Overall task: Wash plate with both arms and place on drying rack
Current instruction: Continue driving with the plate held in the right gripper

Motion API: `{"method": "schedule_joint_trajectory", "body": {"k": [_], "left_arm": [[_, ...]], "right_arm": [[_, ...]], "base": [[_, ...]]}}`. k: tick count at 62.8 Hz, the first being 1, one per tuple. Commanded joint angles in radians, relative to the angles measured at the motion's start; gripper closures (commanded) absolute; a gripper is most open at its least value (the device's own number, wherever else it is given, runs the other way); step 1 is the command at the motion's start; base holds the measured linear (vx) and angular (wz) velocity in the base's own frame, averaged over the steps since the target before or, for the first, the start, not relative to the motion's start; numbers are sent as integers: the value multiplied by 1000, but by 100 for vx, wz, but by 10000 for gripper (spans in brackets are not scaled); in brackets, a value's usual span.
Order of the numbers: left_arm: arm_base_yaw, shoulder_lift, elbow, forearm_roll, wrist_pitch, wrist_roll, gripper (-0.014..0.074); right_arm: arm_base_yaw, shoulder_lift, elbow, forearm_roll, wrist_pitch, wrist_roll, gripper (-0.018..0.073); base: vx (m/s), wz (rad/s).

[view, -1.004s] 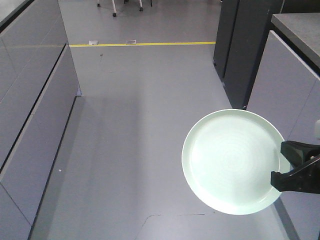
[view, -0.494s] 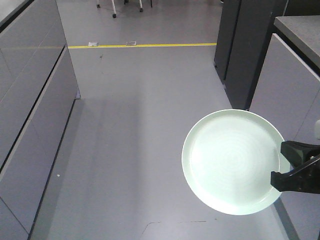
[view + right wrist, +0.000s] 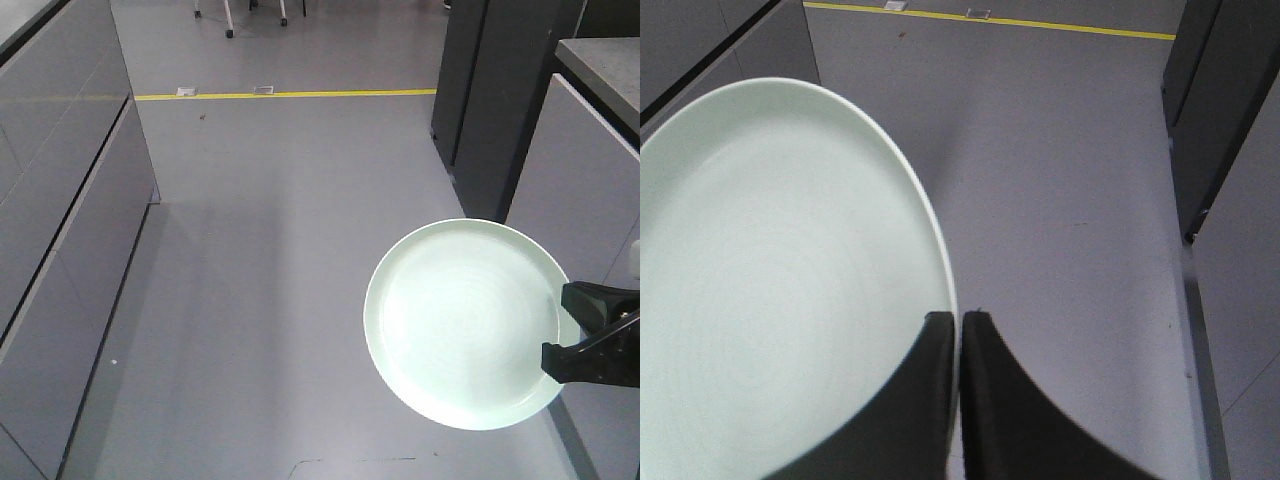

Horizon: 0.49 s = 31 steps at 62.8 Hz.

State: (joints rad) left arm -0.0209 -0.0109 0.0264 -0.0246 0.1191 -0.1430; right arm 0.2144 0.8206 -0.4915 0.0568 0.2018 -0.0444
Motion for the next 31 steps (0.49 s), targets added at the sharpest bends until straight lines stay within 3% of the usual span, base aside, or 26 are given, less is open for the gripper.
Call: {"method": "schedule_joint_trajectory", "body": {"k": [1, 31], "left_arm": [[-1, -16, 15, -8, -69, -9, 602], [-1, -16, 15, -8, -69, -9, 602]], "right_arm": [[-3, -11, -29, -3, -76, -7, 568], [-3, -11, -29, -3, -75, -7, 568]], "base": [[8, 0], [8, -1]]}}
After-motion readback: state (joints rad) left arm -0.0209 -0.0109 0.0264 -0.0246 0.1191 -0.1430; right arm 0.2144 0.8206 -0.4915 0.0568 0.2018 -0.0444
